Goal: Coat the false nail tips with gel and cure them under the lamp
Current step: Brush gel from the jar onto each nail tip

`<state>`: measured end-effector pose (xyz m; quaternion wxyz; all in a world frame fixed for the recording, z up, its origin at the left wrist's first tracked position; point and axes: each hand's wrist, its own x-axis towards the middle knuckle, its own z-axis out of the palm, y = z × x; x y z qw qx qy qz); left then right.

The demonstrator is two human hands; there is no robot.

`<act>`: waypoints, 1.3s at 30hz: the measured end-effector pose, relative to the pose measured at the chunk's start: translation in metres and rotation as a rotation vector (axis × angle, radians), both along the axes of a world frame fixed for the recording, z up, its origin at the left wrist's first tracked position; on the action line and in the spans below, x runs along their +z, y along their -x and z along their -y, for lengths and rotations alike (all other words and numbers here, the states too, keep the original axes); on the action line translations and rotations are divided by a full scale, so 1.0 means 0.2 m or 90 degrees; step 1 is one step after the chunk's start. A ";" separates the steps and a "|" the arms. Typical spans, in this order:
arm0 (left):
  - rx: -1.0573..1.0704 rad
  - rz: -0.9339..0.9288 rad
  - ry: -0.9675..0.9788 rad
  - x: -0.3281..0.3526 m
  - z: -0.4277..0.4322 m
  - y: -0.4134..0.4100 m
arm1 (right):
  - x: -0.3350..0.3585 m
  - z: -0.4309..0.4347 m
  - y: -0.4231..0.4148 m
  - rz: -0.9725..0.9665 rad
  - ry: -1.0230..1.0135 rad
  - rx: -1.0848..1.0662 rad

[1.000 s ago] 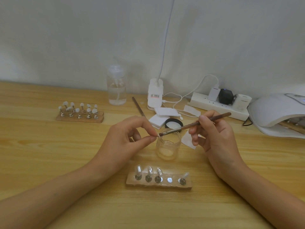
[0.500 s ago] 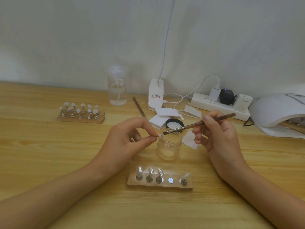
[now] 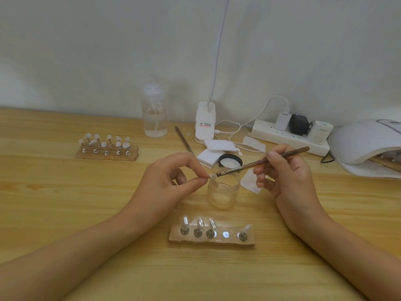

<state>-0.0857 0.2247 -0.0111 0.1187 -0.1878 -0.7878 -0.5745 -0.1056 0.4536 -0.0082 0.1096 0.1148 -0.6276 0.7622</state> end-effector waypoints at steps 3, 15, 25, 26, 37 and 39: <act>0.000 0.001 0.001 0.00 0.00 0.00 | 0.01 0.00 -0.01 -0.018 0.020 0.030; 0.005 0.010 -0.006 0.00 0.00 0.00 | 0.01 0.01 -0.01 -0.017 -0.018 0.018; 0.009 0.040 -0.046 0.01 -0.01 0.00 | 0.02 0.00 -0.01 0.007 0.008 -0.018; 0.009 0.043 -0.053 0.01 -0.01 0.00 | 0.02 0.00 -0.01 0.010 0.010 -0.017; -0.057 0.062 -0.054 -0.01 0.01 0.03 | 0.03 0.01 -0.01 0.026 0.051 -0.015; -0.044 0.057 -0.039 -0.01 0.02 0.03 | 0.03 0.00 -0.01 0.029 0.059 -0.014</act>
